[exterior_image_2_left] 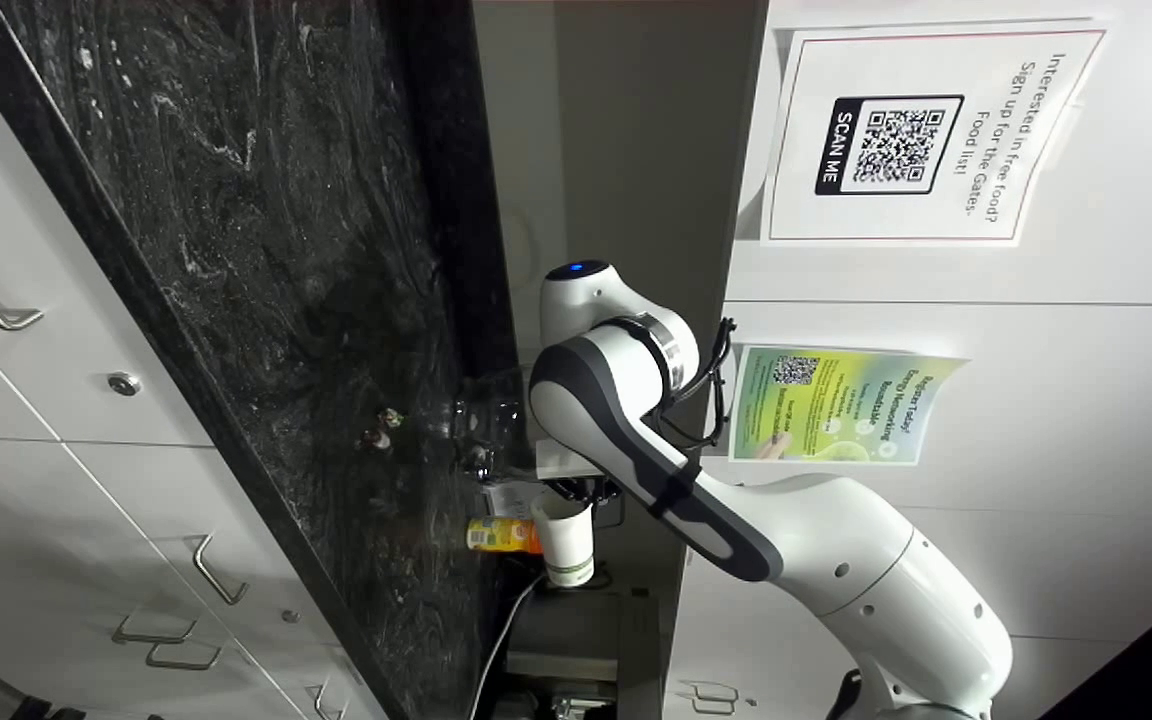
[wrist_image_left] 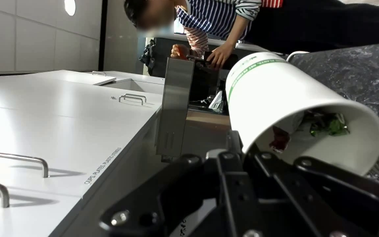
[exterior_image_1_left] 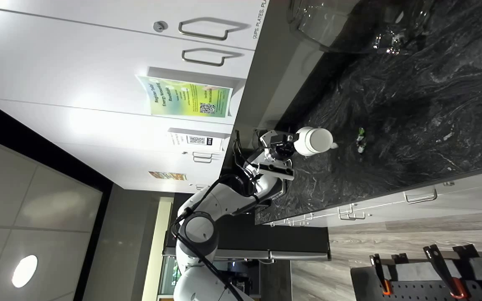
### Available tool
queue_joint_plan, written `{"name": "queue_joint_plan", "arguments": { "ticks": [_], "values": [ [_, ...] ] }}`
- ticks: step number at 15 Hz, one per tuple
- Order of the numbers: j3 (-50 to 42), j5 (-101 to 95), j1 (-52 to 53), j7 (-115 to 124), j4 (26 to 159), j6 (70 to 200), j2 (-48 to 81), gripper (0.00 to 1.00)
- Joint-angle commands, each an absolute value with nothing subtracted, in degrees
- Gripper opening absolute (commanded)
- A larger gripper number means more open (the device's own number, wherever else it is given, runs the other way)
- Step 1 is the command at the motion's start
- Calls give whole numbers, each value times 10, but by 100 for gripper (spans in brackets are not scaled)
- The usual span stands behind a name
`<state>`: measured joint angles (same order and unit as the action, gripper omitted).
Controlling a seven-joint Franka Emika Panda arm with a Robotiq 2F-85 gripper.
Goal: Pour the candy inside the cup on the counter top
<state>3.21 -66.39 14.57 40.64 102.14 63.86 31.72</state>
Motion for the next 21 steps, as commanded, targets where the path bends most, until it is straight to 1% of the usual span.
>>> {"name": "queue_joint_plan", "arguments": {
  "ticks": [1,8,12,15,17,21],
  "values": [
    [41,-679,144,351,993,592,334,1],
    [44,-709,147,273,975,536,351,1],
    [50,-717,142,256,970,535,354,1],
    [60,-682,130,283,964,567,351,1],
    [64,-644,109,296,935,618,368,1],
    [60,-586,82,289,934,725,350,1]
  ]
}}
